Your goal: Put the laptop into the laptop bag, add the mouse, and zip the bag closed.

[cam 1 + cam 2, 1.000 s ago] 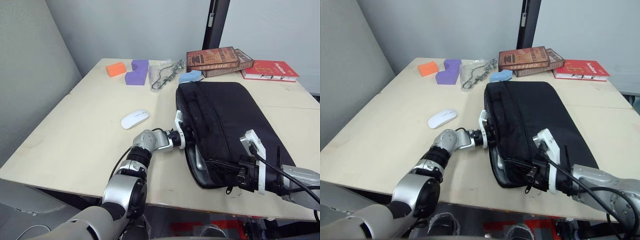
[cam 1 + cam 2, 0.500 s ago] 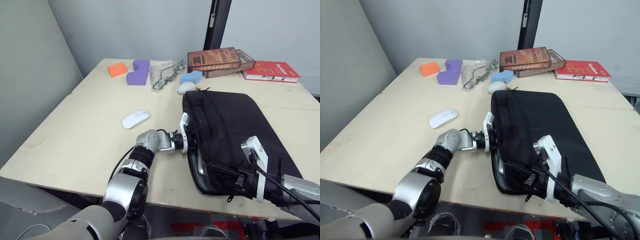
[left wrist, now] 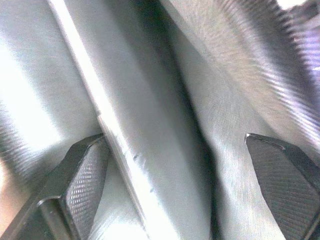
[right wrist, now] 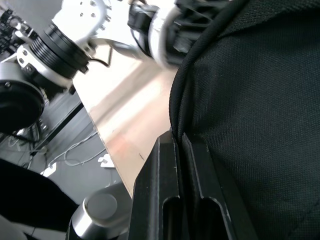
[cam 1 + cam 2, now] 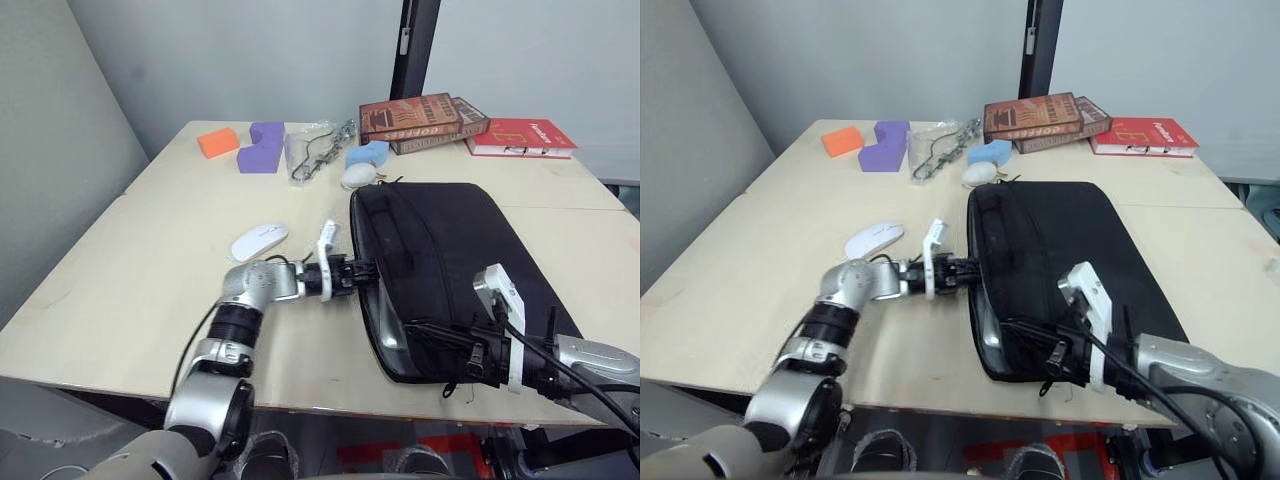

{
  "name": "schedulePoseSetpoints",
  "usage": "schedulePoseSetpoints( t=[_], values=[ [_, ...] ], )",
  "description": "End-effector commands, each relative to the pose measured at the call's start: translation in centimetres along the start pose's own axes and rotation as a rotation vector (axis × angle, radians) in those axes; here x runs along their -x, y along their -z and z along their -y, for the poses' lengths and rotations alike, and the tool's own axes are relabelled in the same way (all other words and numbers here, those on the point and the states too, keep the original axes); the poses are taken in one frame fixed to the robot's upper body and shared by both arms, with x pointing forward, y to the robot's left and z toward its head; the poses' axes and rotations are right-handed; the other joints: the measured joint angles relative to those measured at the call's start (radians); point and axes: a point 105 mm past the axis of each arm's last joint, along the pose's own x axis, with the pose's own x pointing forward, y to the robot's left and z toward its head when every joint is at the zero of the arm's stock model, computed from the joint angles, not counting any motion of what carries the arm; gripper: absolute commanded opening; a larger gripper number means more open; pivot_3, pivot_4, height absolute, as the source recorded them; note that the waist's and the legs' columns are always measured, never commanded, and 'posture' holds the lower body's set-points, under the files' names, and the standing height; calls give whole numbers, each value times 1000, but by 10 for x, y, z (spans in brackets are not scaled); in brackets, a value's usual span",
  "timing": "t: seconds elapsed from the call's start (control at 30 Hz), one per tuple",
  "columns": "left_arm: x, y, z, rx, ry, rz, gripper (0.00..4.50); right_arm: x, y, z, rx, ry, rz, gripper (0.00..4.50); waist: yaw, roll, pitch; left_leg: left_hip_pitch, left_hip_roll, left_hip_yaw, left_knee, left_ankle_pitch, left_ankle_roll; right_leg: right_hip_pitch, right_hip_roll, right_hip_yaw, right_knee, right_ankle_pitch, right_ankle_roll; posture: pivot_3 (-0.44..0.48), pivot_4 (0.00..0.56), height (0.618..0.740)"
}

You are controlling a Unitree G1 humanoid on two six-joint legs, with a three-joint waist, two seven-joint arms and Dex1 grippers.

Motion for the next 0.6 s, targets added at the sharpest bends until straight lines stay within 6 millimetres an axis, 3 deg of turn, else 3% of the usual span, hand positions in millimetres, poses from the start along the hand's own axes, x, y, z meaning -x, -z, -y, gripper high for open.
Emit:
schedulePoseSetpoints(
  t=[0.03, 0.27, 0.4, 0.47, 0.53, 0.6],
  values=[
    [23, -11, 15, -87, 20, 42, 4483, 0, -3, 0, 22, -30, -9, 0, 5, 0, 0, 0, 0, 0, 0, 0, 0, 0, 0, 0, 0, 0, 0, 0, 150, 734],
    [91, -20, 12, -336, -191, 94, 4483, -2, 1, -4, 29, -102, -58, 0, 1, 0, 0, 0, 1, 0, -1, 0, 0, -1, 0, -1, -1, 0, -1, 0, 150, 734],
    [142, -46, 5, -565, -397, 196, 4483, -1, 5, -8, 36, -148, -99, 0, -2, 0, 0, 0, 1, 0, -1, 0, 0, -1, 0, -1, -1, -1, 0, 0, 150, 734],
    [157, -53, 7, -646, -434, 214, 4483, -1, 5, -8, 38, -158, -108, 0, -3, 0, 0, 0, 1, 0, -1, 0, 0, -1, 1, -1, -1, -1, 0, 0, 150, 734],
    [184, -65, 6, -725, -484, 198, 4483, -1, 7, -10, 47, -177, -125, 0, -1, 0, 0, 0, 1, 0, -1, 0, 0, -1, 1, -1, -1, -1, 0, 0, 150, 734],
    [212, -74, 3, -693, -494, 153, 4483, -2, 9, -13, 63, -203, -134, 0, -1, 0, 0, 0, 1, 0, -1, 0, 0, -1, 1, -1, -1, -1, 0, 0, 150, 734]
  ],
)
